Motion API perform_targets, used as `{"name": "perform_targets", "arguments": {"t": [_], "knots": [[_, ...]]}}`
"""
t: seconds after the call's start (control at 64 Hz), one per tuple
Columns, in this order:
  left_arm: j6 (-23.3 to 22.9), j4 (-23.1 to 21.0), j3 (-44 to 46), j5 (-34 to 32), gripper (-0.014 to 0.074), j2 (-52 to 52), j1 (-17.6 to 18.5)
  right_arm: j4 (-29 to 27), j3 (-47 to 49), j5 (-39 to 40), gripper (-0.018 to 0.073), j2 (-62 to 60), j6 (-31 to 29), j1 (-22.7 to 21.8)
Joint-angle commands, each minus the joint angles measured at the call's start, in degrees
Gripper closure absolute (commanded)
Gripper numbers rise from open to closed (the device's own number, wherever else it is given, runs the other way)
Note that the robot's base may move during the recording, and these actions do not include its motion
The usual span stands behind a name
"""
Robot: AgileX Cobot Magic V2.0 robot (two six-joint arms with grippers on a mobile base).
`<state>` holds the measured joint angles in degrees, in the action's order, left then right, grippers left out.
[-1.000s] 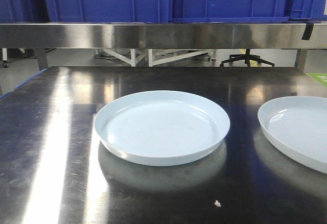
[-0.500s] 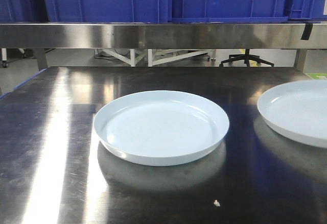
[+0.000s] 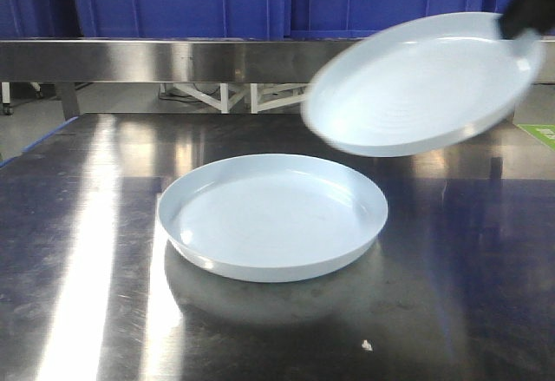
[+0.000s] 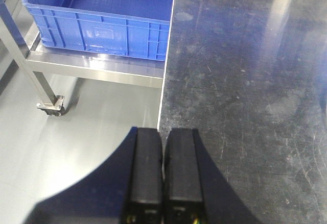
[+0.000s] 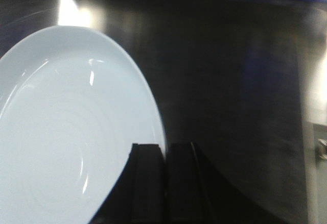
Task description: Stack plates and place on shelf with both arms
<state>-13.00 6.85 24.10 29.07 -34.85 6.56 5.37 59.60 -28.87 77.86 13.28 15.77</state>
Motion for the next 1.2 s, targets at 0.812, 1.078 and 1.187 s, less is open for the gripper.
{"name": "perform_targets", "arguments": {"t": [0.812, 1.078, 1.187], "knots": [[-0.34, 0.00, 1.53, -3.78, 0.0507, 0.07, -0.08, 0.41, 5.70, 0.69, 0.0167, 18.87, -0.16, 11.74], [-0.34, 0.00, 1.53, -3.78, 0.0507, 0.07, -0.08, 0.41, 5.70, 1.69, 0.0459, 19.93, -0.16, 12.15], [-0.34, 0.00, 1.53, -3.78, 0.0507, 0.07, -0.08, 0.41, 6.07, 3.94, 0.0491, 19.42, -0.16, 12.21]]}}
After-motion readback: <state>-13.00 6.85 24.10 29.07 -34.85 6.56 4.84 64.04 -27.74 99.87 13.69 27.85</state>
